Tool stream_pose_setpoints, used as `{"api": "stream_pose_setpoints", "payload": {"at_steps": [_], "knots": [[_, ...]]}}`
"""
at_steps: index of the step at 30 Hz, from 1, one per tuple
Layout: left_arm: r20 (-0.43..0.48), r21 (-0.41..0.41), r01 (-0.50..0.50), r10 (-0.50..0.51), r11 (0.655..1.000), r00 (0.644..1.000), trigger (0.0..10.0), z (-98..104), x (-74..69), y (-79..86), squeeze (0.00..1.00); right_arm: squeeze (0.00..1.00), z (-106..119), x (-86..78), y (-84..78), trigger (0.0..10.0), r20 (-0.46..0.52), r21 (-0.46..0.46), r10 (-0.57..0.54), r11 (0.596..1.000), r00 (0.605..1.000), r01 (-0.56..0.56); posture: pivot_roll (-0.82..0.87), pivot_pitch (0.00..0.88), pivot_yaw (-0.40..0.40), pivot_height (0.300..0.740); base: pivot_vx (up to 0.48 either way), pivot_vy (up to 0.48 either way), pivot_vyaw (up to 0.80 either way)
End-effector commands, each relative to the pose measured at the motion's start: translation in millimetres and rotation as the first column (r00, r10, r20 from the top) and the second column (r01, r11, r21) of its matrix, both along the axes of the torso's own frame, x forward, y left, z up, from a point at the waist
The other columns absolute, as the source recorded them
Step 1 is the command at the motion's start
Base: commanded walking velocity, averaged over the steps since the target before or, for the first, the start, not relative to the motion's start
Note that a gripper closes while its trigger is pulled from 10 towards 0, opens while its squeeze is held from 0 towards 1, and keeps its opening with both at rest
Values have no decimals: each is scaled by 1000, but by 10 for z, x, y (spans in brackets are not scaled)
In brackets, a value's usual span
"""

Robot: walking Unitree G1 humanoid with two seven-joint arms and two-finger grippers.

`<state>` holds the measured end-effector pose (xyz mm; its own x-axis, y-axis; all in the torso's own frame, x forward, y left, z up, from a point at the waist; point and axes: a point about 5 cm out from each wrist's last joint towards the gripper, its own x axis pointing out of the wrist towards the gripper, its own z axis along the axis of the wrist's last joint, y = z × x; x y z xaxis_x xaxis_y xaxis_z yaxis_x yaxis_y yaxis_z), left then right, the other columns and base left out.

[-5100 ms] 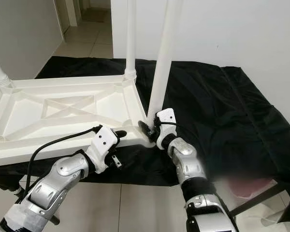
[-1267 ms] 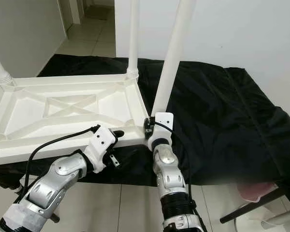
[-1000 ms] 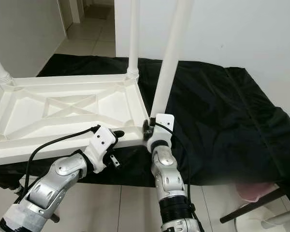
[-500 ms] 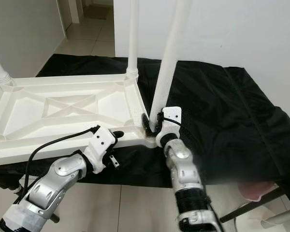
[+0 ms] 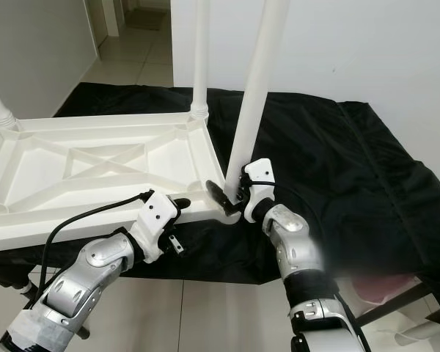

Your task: Building children table

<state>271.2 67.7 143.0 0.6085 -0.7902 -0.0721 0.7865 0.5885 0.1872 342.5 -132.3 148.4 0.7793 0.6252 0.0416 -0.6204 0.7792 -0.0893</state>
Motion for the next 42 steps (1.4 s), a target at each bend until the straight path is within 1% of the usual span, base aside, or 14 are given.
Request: {"api": "stream_pose_setpoints", "payload": {"at_steps": [1,2,4,5,14,15,16,17,25,32,34,35,38,42], "knots": [[-1,18,50,-50,999,999,10000,-3,-15,-33,0,0,-2,17,-25,8902,2,-2,20,1000,1000,-20,35,26,-58,740,0,0,0],[-1,19,49,-49,999,999,10000,-2,-14,-29,0,0,-8,36,-33,3569,-2,-12,33,999,999,-33,37,26,-58,740,0,0,0],[-1,19,49,-49,999,999,10000,-2,-14,-29,0,0,-8,36,-33,3569,-2,-12,33,999,999,-33,37,26,-58,740,0,0,0],[0,19,47,-47,999,999,10000,0,-16,-22,0,0,-22,56,-47,0,-17,-16,44,999,999,-44,41,26,-60,740,0,0,0],[-4,21,39,-39,999,999,10000,-7,-36,0,0,0,-83,76,-107,0,-34,-43,33,998,999,-34,48,31,-63,740,0,0,0],[-5,20,38,-38,999,999,10000,-8,-37,3,0,0,-105,68,-111,1765,-37,-46,24,999,999,-26,48,33,-62,740,0,0,0],[-5,20,38,-38,999,999,10000,-8,-37,3,0,0,-105,68,-111,1765,-37,-46,24,999,999,-26,48,33,-62,740,0,0,0],[-6,20,38,-38,999,999,10000,-8,-36,5,0,0,-117,60,-106,10000,-38,-38,15,999,999,-16,46,35,-61,740,0,0,0],[-8,22,45,-44,999,999,10000,-12,-38,-1,0,0,-154,25,-45,10000,-42,-7,-43,999,998,42,38,38,-56,740,0,0,0],[-9,23,50,-50,998,999,10000,-13,-37,-5,0,0,-121,-25,78,10000,-41,64,-137,988,990,139,34,35,-57,740,0,0,0],[-9,25,54,-54,998,998,10000,-18,-39,-10,0,0,-134,-52,137,10000,-102,105,-276,953,956,286,34,34,-57,740,0,0,0],[-9,26,55,-55,998,998,10000,-18,-40,-12,0,0,-139,-76,165,10000,-111,111,-306,942,946,318,36,30,-60,740,0,0,0],[-8,26,56,-56,998,998,10000,-19,-41,-14,0,0,-141,-103,194,10000,-116,119,-332,931,936,345,36,30,-60,740,0,0,0],[-9,25,57,-57,998,998,10000,-21,-42,-17,0,0,-193,-161,258,10000,-151,88,-414,899,898,429,35,26,-65,740,0,0,0]]}}
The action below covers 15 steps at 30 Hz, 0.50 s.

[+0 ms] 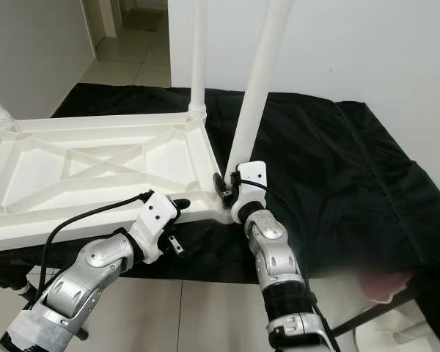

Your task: Building children table

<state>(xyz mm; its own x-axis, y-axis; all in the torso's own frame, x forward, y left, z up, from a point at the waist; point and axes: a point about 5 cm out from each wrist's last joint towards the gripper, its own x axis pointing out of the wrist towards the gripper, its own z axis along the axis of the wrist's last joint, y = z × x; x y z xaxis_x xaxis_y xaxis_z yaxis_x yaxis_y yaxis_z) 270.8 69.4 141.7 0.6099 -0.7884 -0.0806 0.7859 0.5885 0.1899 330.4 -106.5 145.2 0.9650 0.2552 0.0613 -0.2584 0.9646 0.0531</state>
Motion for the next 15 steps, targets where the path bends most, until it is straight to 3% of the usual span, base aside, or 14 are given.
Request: {"api": "stream_pose_setpoints", "payload": {"at_steps": [1,3,6,15], "knots": [[-6,16,59,-59,998,998,10000,-8,-38,-34,0,0,-161,-40,0,10000,-85,-1,-22,1000,996,22,35,26,-65,740,0,0,0],[-6,16,60,-60,998,998,10000,-12,-39,-41,0,0,-209,-82,15,10000,-122,-7,-164,986,979,164,36,22,-69,740,0,0,0],[-6,15,61,-60,998,998,10000,-13,-38,-46,0,0,-203,-118,53,10000,-120,5,-239,970,964,241,39,17,-72,740,0,0,0],[-1,19,63,-63,998,998,10000,-12,-31,-44,0,0,-118,-140,85,10000,-105,60,-238,968,966,245,39,7,-70,740,0,0,0]]}}
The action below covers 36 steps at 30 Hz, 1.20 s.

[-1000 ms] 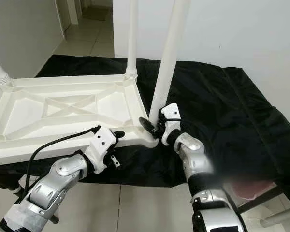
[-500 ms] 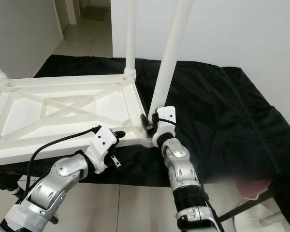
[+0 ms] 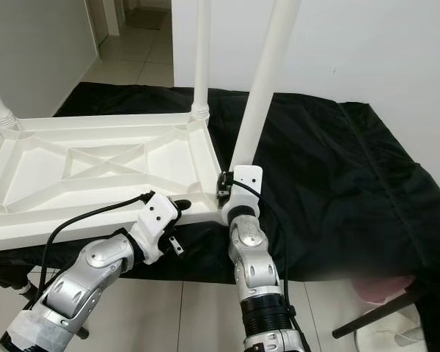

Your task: Building children table

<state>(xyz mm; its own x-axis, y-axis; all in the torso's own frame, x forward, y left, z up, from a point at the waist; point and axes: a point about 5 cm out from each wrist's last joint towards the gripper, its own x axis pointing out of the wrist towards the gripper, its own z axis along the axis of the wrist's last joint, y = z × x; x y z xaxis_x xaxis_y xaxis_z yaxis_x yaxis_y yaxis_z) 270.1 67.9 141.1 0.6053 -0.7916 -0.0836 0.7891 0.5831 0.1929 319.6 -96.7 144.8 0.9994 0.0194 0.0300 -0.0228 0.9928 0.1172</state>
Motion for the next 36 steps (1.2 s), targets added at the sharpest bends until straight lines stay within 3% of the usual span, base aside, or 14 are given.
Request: {"api": "stream_pose_setpoints", "payload": {"at_steps": [1,7,11,12,15,16,24,28,36], "knots": [[-1,15,57,-57,998,998,10000,-4,-20,-27,0,1000,-102,-36,-11,10000,-51,18,3,1000,999,-2,39,7,-70,740,0,0,0],[1,15,56,-56,998,998,10000,1,-18,-26,0,1000,-52,-27,-55,10000,-31,22,-5,1000,1000,5,40,7,-71,740,0,0,0],[0,14,56,-56,998,998,10000,-5,-21,-32,0,1000,-102,24,-189,10000,-18,-35,-25,999,1000,25,41,5,-71,740,0,0,0],[-1,13,55,-55,998,999,10000,-9,-23,-34,0,580,-136,36,-208,10000,-16,-39,5,999,1000,-6,41,4,-71,740,0,0,0],[-1,13,54,-54,998,999,10000,-12,-24,-36,0,580,-157,40,-216,10000,-15,-38,29,999,999,-29,41,4,-71,740,0,0,0],[-2,12,52,-52,999,999,10000,-18,-23,-35,0,0,-164,41,-225,10000,-4,-49,46,998,999,-46,41,4,-71,740,0,0,0],[-5,7,9,-9,1000,1000,10000,-75,15,-2,0,0,-247,47,-263,10000,-13,-84,88,993,996,-89,39,11,-70,740,0,0,0],[18,-26,-80,80,996,997,10000,-65,107,75,0,0,-255,17,-237,10000,24,-76,176,982,984,-174,43,20,-52,740,0,0,0],[26,-34,-105,106,994,994,10000,-45,137,113,0,0,-252,-10,-259,10000,75,-78,273,960,959,-268,28,21,-6,740,0,0,0]]}}
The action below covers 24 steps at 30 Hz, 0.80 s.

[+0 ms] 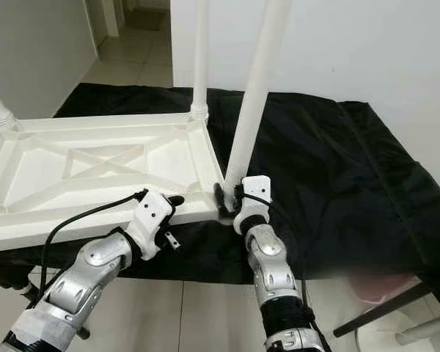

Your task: Building children table

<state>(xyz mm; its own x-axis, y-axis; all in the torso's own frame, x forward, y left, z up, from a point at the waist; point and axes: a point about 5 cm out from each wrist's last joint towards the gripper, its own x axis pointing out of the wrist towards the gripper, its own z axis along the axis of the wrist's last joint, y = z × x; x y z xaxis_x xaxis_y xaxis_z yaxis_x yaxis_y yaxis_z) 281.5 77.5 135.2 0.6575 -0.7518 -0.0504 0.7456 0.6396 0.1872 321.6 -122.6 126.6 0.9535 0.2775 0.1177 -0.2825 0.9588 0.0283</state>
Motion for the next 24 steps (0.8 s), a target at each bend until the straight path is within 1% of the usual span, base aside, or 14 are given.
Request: {"api": "stream_pose_setpoints", "payload": {"at_steps": [1,2,4,5,7,8,9,10,12,14,16,19,24], "knots": [[10,-10,-35,35,999,999,10000,34,23,16,0,0,-80,-40,-4,10000,-7,4,36,999,999,-36,22,24,14,740,0,0,0],[14,-12,-29,29,1000,999,10000,52,25,11,0,0,-91,-43,-5,10000,0,-12,50,999,999,-50,22,24,19,740,0,0,0],[14,-12,-29,29,1000,999,10000,52,25,11,0,0,-91,-43,-5,10000,0,-12,50,999,999,-50,22,24,19,740,0,0,0],[10,-29,-15,15,999,1000,10000,75,21,-8,0,0,-86,-39,4,10000,15,-29,84,996,996,-83,18,29,14,740,0,0,0],[2,-42,-8,8,999,1000,10000,77,17,-21,0,0,-72,-32,6,10000,30,-44,108,993,994,-107,18,29,14,740,0,0,0],[2,-42,-8,8,999,1000,10000,77,17,-21,0,0,-72,-32,6,10000,30,-44,108,993,994,-107,18,29,14,740,0,0,0],[1,-42,9,-9,999,1000,10000,72,-7,-24,0,0,-61,-21,-8,10000,26,-31,112,993,993,-111,29,30,-3,740,0,0,0],[6,-14,30,-30,999,1000,10000,39,-38,-19,0,0,-49,-9,-26,10000,28,-27,115,993,993,-114,32,30,-8,740,0,0,0],[6,-14,30,-30,999,1000,10000,39,-38,-19,0,0,-49,-9,-26,10000,28,-27,115,993,993,-114,32,30,-8,740,0,0,0],[20,19,57,-57,998,998,10000,7,-87,-6,0,0,-20,14,-55,10000,37,-26,132,991,991,-131,41,28,-12,740,0,0,0],[16,21,66,-67,998,998,10000,6,-101,1,0,0,4,28,-63,10000,46,-32,154,988,987,-152,43,27,-15,740,0,0,0],[22,12,39,-39,999,999,10000,32,-81,33,0,0,73,99,-94,10000,59,-54,201,979,978,-198,45,26,-17,740,0,0,0],[8,12,36,-36,999,999,10000,25,-73,37,0,0,85,126,-110,10000,63,-63,205,978,977,-201,48,26,-23,740,0,0,0]]}}
